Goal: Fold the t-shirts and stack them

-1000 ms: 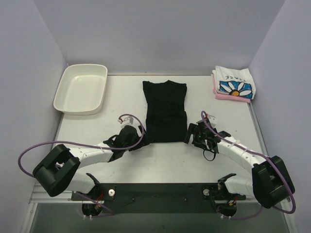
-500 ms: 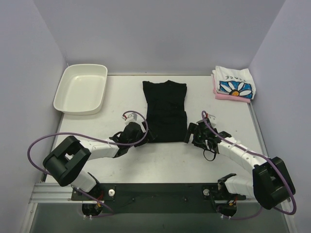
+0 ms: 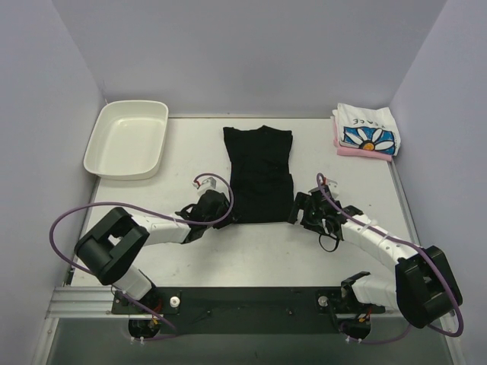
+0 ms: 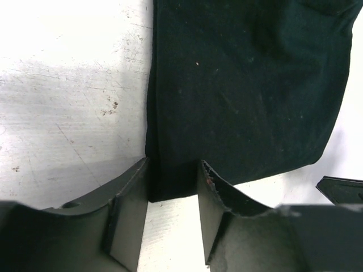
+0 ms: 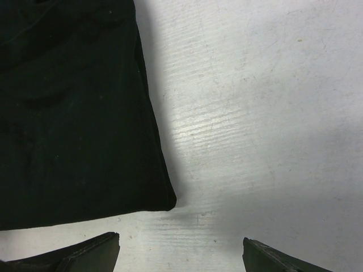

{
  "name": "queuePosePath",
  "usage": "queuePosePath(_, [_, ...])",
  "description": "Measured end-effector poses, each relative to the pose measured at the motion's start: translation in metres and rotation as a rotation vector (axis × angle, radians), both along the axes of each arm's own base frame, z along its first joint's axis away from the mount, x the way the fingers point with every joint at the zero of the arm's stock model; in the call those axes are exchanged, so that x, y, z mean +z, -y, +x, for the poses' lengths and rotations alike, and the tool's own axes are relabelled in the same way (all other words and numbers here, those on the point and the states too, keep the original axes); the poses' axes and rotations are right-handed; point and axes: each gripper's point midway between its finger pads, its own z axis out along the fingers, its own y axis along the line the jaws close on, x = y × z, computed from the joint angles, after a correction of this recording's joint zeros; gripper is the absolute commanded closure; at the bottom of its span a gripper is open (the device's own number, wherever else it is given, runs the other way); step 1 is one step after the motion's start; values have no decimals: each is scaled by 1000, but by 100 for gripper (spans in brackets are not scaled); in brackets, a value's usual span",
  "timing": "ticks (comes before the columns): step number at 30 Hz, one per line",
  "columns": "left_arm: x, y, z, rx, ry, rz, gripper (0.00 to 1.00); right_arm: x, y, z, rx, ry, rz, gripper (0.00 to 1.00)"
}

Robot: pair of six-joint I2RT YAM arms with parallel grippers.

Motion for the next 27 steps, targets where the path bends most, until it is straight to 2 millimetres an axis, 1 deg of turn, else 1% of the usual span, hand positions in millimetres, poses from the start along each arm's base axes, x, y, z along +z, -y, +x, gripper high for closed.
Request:
queuePosePath(3, [-2,1,1,2,-3,-1,60,-1,1,-1,-4,-4,0,10])
queuePosePath(5, [-2,1,1,3,-4,-2,69,-3,1,-2,-3,-6,1,10])
queuePosePath(6, [-3,1,1,4,-5,-1,78,-4,2,-2,-3,-8,1,10])
queuePosePath(7, [-4,1,1,6,-8,1,80,-4,2,-3,-3,-9,2,10])
queuePosePath(8, [-5,0,1,7,-12,4,85,-5,2,-3,-3,-11,1,10])
queuePosePath(9, [-7,-1,1,9,-17,6,93,-6,3,-4,-5,-12,2,11])
queuePosePath(11, [-7,-1,0,10,-21,4,93,-5,3,-2,-10,-7,5,11])
queuePosePath(12, [-7,-1,0,9,-21,4,95,-4,4,0,-14,-2,8,11])
queuePosePath(14, [-7,-1,0,9,-21,4,97,-5,3,2,-17,0,16,11])
queuePosePath(18, [-7,-1,0,8,-23,3,97,-12,0,5,-14,-19,19,11])
queuePosePath(23, [-7,-1,0,6,-25,1,98,-10,-12,24,-11,13,50,13])
queuePosePath(27, [-7,-2,0,7,-27,-1,98,-9,-22,42,-12,37,81,21])
